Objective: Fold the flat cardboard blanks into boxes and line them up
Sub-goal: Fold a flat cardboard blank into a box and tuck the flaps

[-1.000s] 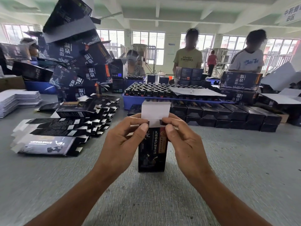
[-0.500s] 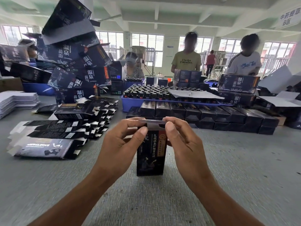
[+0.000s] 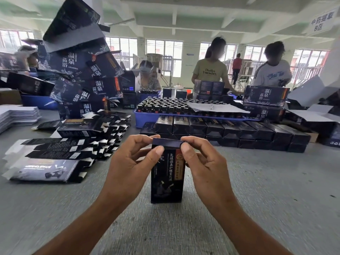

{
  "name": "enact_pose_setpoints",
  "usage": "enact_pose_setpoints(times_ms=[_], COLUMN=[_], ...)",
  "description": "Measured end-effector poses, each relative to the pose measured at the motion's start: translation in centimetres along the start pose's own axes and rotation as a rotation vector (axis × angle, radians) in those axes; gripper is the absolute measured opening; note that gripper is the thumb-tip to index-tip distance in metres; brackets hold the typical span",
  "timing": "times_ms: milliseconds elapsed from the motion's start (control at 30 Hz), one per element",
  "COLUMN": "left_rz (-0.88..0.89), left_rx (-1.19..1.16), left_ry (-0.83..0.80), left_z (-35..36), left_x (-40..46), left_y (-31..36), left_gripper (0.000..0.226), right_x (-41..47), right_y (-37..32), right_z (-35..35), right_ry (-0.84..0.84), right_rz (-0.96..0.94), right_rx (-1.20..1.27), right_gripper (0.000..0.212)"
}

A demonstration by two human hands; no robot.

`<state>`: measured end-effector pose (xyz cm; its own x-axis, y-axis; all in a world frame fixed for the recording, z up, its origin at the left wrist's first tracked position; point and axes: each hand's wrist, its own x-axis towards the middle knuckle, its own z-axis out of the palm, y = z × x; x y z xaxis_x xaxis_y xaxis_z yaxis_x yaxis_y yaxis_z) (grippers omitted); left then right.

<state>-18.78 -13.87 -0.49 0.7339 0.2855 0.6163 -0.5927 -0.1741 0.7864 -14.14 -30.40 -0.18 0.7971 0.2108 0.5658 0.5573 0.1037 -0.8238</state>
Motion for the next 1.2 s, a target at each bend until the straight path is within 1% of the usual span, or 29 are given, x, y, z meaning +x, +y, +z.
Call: enact_pose_setpoints(times_ms=[133, 267, 400, 600, 733, 800, 867, 933, 1000, 1100, 1200], left_rz=[0.005, 0.032, 0.044, 0.070, 0.115, 0.088, 0.010, -0.038, -0.060, -0.085, -0.126], left_rx=[0.013, 0.073, 0.135, 0.162, 0.210, 0.207, 0.211, 0.275, 0.317, 0.326, 0.297], left_ry=[0.024, -0.024, -0.057, -0.045, -0.041, -0.078, -0.146, -0.194, -0.221, -0.226, -0.167], left_z=[-0.1, -0.2, -0.3, -0.9, -1.1, -1.1, -1.0, -1.2, -1.4, -1.6, -1.8], left_x=[0.0, 0.0, -0.2, 0.1, 0.3, 0.1, -0.2, -0.3, -0.1, 0.3, 0.6], left_y=[-0.1, -0.2, -0.2, -0.3, -0.5, -0.8, -1.2, -1.6, -1.9, -2.0, -2.3], left_gripper=[0.022, 0.032, 0.026, 0.020, 0.021, 0.025, 0.035, 0.051, 0.062, 0.068, 0.068], right_x=[0.0, 0.0, -0.1, 0.0, 0.0, 0.1, 0.0, -0.1, -0.2, -0.4, -0.5], right_y=[-0.1, 0.2, 0.4, 0.5, 0.9, 1.0, 1.1, 1.4, 1.7, 2.3, 2.8], right_z=[-0.1, 0.0, 0.0, -0.2, -0.4, -0.4, -0.3, -0.2, -0.1, 0.1, 0.2], right_ry=[-0.006, -0.021, -0.031, -0.007, -0.018, -0.019, -0.032, -0.058, -0.101, -0.146, -0.217], right_rz=[-0.001, -0.007, -0.049, -0.156, -0.182, -0.173, -0.147, -0.113, -0.077, -0.039, 0.013], right_rx=[0.007, -0.005, -0.103, -0.248, -0.302, -0.301, -0.272, -0.255, -0.297, -0.388, -0.513], right_gripper=[0.015, 0.020, 0.027, 0.022, 0.024, 0.024, 0.025, 0.029, 0.038, 0.057, 0.077])
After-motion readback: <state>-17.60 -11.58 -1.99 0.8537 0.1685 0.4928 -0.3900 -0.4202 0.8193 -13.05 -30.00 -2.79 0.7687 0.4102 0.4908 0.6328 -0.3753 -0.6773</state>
